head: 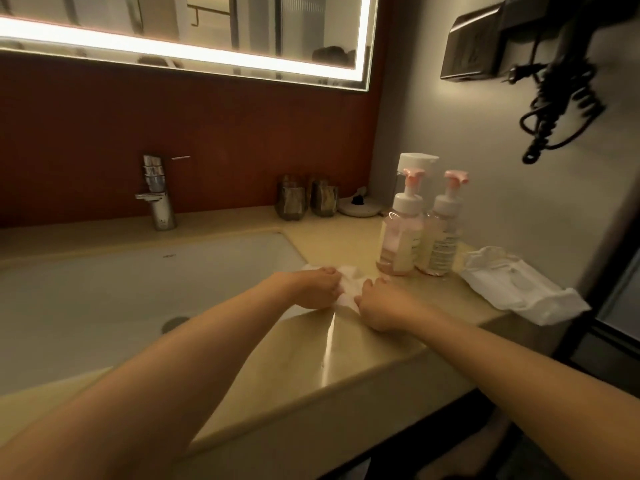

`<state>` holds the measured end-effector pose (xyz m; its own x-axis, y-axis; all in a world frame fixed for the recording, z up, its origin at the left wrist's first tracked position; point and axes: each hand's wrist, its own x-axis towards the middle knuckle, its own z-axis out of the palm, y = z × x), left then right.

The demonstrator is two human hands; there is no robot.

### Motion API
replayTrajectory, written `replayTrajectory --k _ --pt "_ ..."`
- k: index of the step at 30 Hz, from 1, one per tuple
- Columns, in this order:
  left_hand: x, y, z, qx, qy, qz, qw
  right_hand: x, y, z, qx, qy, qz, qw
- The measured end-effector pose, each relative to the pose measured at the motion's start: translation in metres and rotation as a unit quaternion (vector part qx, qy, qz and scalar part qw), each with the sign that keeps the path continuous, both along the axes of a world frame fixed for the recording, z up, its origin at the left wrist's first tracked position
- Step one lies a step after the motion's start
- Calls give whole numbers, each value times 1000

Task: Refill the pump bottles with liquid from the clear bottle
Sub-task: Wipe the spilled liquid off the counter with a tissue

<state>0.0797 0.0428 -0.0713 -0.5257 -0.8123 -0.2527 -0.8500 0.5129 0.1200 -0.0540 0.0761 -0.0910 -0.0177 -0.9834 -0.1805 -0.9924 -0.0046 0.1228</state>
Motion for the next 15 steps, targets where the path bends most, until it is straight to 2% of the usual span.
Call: replayTrajectory --k 8,11,15 --pt "10 71 -2 7 2 -5 1000 -2 67 -7 -16 -40 -21 999" --pt "23 92 -6 -15 2 9 1000 6 82 -5 -2 -43 5 999" --pt "48 120 -14 -42 -4 44 998 34 102 3 21 -31 88 995"
